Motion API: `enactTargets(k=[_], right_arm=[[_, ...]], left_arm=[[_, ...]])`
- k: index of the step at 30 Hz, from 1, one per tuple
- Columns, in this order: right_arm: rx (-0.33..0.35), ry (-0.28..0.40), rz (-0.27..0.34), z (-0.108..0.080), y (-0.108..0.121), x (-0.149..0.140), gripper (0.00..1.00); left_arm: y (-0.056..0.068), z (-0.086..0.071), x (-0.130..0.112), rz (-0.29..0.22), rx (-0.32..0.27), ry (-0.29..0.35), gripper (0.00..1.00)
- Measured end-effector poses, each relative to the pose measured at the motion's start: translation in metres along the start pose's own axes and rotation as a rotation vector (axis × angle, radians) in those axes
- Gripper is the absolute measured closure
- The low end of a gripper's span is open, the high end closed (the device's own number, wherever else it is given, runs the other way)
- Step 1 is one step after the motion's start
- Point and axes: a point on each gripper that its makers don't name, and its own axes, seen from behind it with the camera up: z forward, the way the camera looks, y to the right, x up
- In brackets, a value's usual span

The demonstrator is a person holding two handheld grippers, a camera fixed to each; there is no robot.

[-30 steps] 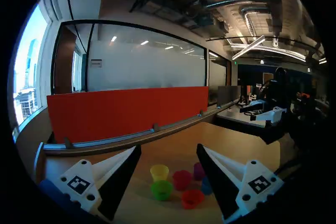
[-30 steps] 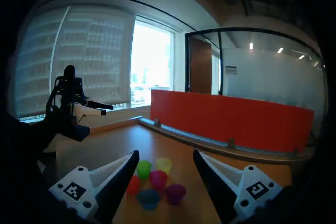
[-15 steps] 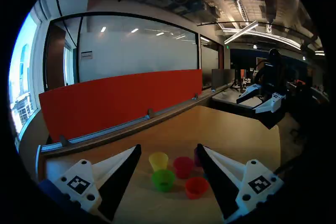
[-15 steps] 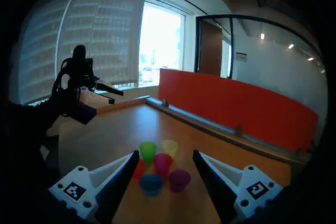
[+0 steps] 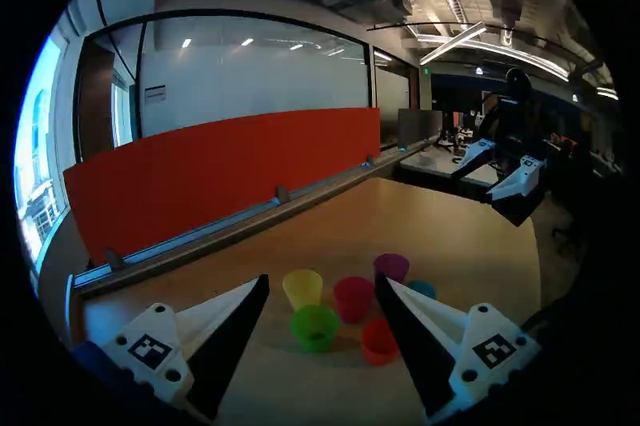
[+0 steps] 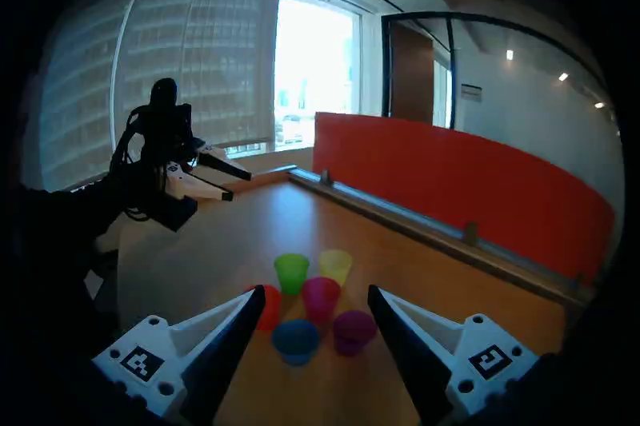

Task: Pour water

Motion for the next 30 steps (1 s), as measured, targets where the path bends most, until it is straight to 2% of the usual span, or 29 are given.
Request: enactTargets(k=[9,18,30], right_arm=[[0.028,-0.056,-0.023,0.017,-0.006,-0.026,0.01],[0.030,-0.107,-0.047,0.036,-0.005,-0.061,0.01],[0.064,-0.163,-0.032,0.059,-0.008,-0.106,0.01]], left_arm=[[-0.005,0.021,-0.029,-0.001,-0.017,-0.063,0.02],[-0.009,0.043,-0.069,0.008,-0.036,-0.144,0.02],[-0.010,0.068,-0.119,0.037,-0.062,-0.241,0.02]])
